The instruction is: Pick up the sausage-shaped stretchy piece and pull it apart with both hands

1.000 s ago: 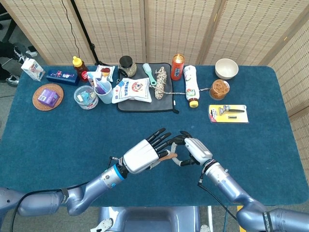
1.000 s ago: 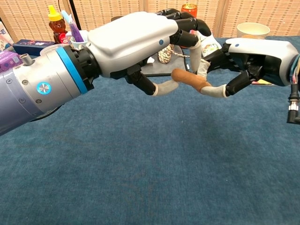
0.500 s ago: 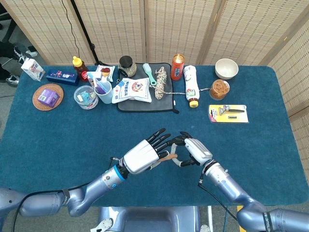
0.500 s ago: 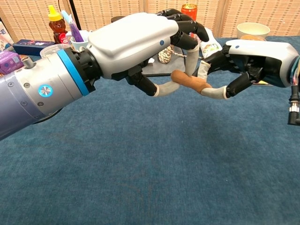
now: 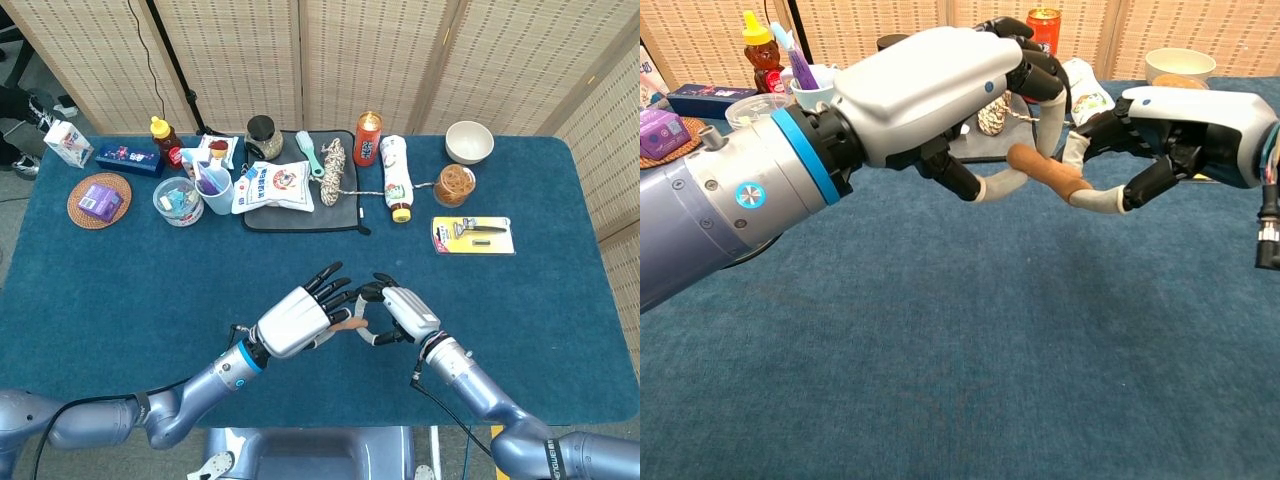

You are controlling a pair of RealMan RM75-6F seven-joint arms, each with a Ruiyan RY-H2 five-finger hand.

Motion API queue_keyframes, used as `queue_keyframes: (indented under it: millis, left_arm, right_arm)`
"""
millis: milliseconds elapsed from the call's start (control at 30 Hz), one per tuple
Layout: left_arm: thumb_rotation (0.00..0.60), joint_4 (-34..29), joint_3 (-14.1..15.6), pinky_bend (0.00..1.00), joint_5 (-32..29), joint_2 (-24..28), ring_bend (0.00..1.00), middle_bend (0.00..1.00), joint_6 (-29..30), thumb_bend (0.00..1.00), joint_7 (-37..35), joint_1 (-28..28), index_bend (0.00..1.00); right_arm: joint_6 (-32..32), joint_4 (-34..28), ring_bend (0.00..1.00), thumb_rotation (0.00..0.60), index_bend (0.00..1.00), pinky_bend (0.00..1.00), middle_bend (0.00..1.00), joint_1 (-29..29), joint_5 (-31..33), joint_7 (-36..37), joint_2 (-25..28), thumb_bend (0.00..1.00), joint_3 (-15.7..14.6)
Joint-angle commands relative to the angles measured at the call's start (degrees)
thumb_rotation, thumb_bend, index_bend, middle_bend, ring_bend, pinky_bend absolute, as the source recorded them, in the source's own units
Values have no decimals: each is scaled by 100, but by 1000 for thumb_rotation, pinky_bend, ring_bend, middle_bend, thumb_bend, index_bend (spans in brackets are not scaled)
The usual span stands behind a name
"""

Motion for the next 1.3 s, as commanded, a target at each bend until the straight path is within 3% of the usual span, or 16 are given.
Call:
queue_keyframes:
  millis: [33,633,1300]
  left_arm:
    - [600,7,3,0,-13,-10,174,300,11,358,-9,5,787]
    - [600,49,16,0,-79,-24,186,336,30,452,-43,4,888]
    - [600,-160,-128,0,-95,257,191,346,105,470,-100,-32,900]
  right_arm:
    - [0,7,228,600,763,0,324,-2,0,3,-4,494,-5]
    - [76,122,254,600,809,0,358,-1,17,-118,-103,497,-10]
    - [53,310,258,600,811,0,360,-41,58,-124,-105,497,-67]
